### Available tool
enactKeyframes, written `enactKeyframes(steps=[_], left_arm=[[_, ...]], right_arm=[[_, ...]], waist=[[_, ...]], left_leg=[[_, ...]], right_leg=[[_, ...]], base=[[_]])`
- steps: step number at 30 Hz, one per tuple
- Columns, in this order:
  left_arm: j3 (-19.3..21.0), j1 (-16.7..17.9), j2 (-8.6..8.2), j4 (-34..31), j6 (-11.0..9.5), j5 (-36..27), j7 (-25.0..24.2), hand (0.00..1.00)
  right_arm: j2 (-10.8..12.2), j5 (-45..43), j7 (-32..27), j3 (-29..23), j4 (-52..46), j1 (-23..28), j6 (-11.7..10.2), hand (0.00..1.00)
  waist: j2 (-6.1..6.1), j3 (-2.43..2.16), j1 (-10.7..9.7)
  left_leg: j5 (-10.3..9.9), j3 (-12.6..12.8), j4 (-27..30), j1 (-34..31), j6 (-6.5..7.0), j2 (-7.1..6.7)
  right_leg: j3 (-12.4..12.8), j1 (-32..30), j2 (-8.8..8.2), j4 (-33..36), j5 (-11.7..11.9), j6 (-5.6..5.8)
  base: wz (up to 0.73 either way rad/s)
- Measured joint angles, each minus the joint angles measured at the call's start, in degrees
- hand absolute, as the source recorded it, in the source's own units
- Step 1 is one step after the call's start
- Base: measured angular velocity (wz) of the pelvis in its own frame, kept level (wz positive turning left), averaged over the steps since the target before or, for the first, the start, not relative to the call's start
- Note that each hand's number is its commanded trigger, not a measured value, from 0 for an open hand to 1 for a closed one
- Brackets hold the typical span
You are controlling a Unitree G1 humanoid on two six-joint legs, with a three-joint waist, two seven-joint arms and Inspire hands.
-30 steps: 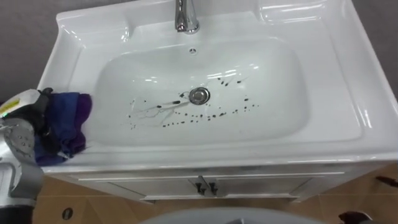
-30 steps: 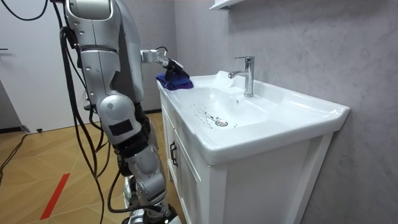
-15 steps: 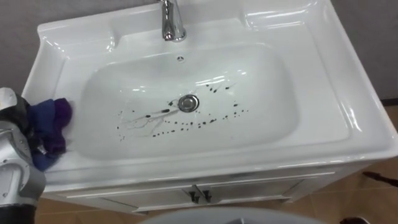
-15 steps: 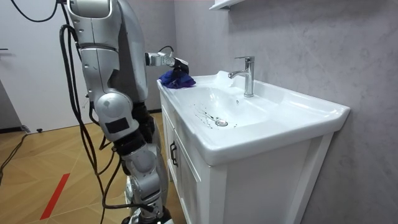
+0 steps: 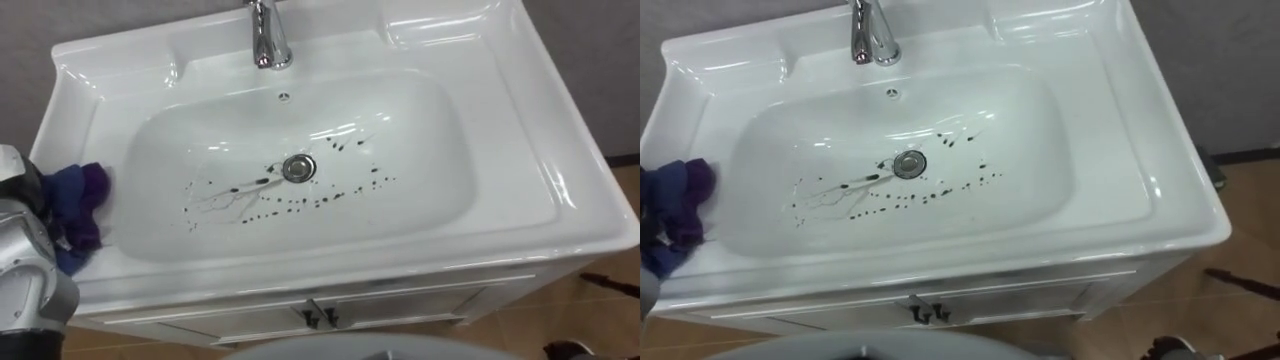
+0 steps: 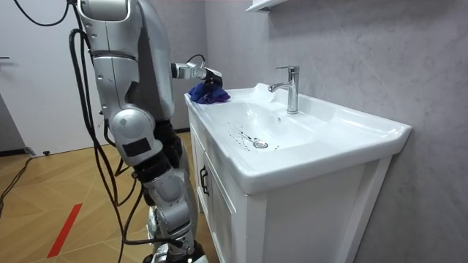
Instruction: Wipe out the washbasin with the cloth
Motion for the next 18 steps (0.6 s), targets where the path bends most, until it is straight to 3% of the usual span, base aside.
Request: enactKeyframes(steps=[5, 10, 18], left_arm=[[-1.1, 0.0, -0.62, 1.6, 0.0, 0.0, 3.5, 1.0], [-1.0, -0.2, -0.73, 1.5, -0.8, -0.1, 5.2, 1.0], [-1.0, 1.1, -1.1, -2.9, -4.6, -0.4, 6.6, 1.0]], right_arm=[[0.0, 0.0, -0.8, 0.0, 0.0, 0.4, 0.0, 0.0], [0.0, 1.9, -0.8, 0.1, 0.1, 0.4, -0.1, 0.0], [0.6, 2.7, -0.9, 0.6, 1.4, 0.5, -2.3, 0.0]], waist=[[-0.04, -0.02, -0.5], [-0.61, -0.35, -0.5], [-1.39, -0.31, 0.1]], left_leg=[[0.0, 0.2, 0.0, 0.7, 0.0, 0.0], [0.0, 0.1, 0.1, 0.6, 0.0, 0.03], [0.0, -0.8, 0.1, -0.3, 0.0, 0.0]], right_leg=[[-0.3, 0.9, -0.01, -0.1, 0.0, 0.03], [-0.3, 0.8, -0.17, 0.1, 0.0, 0.02], [-1.1, 0.9, 0.0, -0.8, 0.1, 0.11]], base=[[0.05], [0.02], [0.08]])
